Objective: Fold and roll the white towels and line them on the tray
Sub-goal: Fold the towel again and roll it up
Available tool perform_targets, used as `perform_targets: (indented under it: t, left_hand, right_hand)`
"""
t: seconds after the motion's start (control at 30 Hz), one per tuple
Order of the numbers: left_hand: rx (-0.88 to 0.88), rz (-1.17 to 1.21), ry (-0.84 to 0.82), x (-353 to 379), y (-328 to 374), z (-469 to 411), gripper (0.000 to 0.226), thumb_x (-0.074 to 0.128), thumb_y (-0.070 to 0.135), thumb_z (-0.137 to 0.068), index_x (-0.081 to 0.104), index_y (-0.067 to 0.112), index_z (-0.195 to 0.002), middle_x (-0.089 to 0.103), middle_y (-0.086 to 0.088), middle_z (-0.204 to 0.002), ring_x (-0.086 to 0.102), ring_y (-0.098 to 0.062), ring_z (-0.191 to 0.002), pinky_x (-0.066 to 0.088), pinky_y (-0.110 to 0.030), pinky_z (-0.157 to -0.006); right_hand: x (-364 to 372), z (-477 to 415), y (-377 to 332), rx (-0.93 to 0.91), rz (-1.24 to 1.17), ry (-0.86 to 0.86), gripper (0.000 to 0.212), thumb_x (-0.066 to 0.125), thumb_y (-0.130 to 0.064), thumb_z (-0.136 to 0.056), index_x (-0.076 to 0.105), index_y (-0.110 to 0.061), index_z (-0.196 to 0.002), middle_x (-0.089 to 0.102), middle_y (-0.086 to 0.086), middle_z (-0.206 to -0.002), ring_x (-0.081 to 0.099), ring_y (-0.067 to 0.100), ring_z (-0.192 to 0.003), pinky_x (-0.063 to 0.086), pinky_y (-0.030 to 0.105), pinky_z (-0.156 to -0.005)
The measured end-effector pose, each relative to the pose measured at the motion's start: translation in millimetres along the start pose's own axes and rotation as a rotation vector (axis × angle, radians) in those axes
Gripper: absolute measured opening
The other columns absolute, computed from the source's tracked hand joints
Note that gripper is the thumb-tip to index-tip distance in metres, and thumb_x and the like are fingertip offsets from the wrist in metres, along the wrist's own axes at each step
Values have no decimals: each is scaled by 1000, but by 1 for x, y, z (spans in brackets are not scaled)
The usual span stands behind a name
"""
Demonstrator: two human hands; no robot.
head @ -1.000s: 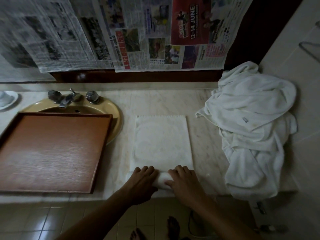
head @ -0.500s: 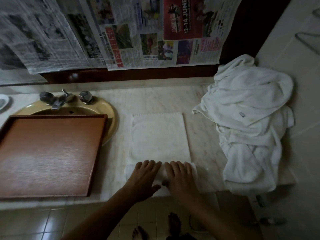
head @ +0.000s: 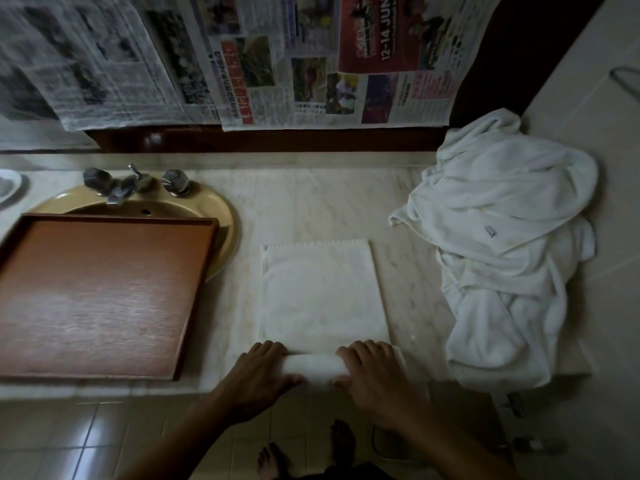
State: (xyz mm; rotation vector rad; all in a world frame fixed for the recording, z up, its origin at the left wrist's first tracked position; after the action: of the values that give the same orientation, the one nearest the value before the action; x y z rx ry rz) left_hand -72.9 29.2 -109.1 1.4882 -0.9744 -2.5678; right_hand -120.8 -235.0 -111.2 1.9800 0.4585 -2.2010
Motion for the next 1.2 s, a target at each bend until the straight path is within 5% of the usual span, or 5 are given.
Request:
perform_targets:
  t: [0.43,0.67,0.83,1.0,1.2]
  left_hand:
    - [-346,112,40,3,1,-24,62,39,86,-73,59,38,-107,52,9,-108,49,-16,-103,45,-39,-86]
    - [-37,-199,487,19,50,7,58,42,58,-93,51,23,-139,53,-4,-139,49,-22,-127,42,-43,-107]
    - [113,-372,210,50,56,-3,82,49,47,-94,13,22,-163,15,-8,-170,13,-31,-157,7,-51,-125]
    - [141,-470,212,21,39,-30,77,38,65,-93,40,15,-152,55,-8,-142,56,-27,-125,43,-46,-111]
    - [150,-453,151,-2,26,-24,75,29,80,-93,47,23,-138,56,3,-126,54,-13,-103,45,-33,-92]
  right_hand:
    - [5,16,-27,128,-126,148,55,67,-31,-89,56,-25,-142,56,7,-144,54,34,-132,38,60,-109]
    - [9,8,-17,101,-45,-27,98,79,-19,-78,26,-22,-161,32,11,-164,33,35,-150,15,60,-117]
    - [0,-10,-7,72,-13,-90,87,68,-29,-88,20,-25,-161,31,9,-164,30,33,-150,6,56,-122]
    - [-23,-39,5,7,4,-214,77,51,-56,-95,21,-25,-158,36,7,-155,36,29,-137,23,52,-115]
    - [-36,-44,14,-31,-75,-320,76,51,-68,-93,31,-24,-152,41,4,-149,41,25,-131,32,47,-109]
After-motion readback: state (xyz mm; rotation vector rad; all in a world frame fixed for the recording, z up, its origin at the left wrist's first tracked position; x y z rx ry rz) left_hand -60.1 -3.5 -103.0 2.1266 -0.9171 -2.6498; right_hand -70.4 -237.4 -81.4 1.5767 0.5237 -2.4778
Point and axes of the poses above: each hand's wrist, its own z-axis away from the middle knuckle, its own x-axis out of the palm, y = z × x, the point moved 1 cm from there along -z, towards the middle knuckle
